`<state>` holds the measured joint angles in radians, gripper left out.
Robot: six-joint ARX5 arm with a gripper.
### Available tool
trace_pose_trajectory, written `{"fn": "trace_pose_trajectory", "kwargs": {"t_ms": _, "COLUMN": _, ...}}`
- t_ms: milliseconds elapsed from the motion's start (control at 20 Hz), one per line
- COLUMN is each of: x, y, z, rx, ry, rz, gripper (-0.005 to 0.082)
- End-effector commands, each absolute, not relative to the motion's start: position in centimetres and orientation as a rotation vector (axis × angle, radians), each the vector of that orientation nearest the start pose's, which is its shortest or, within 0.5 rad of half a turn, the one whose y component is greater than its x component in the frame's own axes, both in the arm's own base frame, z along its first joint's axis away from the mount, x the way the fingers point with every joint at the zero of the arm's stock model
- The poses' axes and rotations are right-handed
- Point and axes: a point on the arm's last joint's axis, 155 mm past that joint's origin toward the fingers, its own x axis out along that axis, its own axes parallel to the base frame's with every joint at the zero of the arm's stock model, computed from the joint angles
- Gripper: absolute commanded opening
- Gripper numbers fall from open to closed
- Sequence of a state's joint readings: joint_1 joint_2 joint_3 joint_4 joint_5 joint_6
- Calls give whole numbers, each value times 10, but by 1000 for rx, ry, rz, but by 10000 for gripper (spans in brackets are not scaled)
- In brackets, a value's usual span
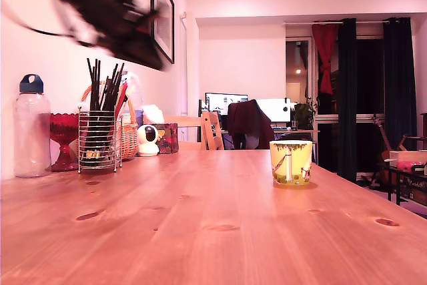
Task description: Pick the coffee capsule and then drop it inside the coffee cup in front of you
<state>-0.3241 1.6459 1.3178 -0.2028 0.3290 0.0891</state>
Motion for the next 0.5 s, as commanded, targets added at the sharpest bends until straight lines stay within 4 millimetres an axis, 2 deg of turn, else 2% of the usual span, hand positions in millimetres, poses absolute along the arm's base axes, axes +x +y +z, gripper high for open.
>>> {"fn": "trace_pose_trajectory", "kwargs": {"t_ms": 0, "x": 444, "y": -204, "z": 203, "rx": 69, "ry": 541, "rz": -643, "gripper": -19}}
{"fn": "trace_pose_trajectory", "kwargs": {"t_ms": 450, "x": 412, "y": -150, "z": 176, "rx": 16, "ry": 547, "rz": -512, "gripper": -19}}
